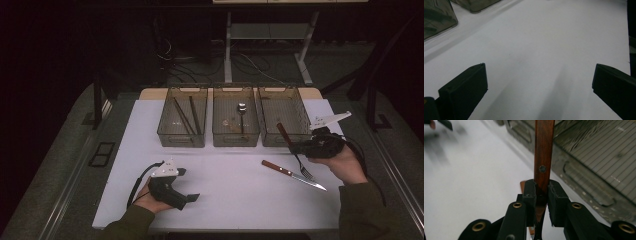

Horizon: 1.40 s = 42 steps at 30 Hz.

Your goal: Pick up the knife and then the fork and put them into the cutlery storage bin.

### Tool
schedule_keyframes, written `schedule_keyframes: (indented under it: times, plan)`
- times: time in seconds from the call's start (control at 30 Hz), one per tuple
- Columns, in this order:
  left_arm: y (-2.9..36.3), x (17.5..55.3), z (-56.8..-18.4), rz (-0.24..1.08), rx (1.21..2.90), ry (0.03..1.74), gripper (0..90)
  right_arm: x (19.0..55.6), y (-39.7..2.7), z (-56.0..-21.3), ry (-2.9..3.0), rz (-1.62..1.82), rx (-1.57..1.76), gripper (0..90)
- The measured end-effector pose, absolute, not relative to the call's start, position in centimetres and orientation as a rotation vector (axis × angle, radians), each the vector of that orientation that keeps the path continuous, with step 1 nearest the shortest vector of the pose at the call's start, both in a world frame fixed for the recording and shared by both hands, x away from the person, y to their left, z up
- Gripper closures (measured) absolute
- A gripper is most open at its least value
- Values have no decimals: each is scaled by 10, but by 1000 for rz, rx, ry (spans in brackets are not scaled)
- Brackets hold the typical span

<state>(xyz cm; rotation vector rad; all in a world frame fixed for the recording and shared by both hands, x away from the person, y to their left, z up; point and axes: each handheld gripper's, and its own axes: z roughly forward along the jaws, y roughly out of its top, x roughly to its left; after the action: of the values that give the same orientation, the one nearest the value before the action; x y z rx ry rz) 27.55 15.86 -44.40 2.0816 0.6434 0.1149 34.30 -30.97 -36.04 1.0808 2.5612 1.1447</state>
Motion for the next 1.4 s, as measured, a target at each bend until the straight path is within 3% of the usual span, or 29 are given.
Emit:
schedule_keyframes:
  times: [0.47, 1.4]
  plan:
    - [158, 277, -445, 101, 2092, 654, 0, 358, -319, -335, 2427, 1224, 1098, 777]
    - [158, 276, -444, 109, 2082, 642, 0, 426, -325, -295, 2228, 1218, 1186, 776]
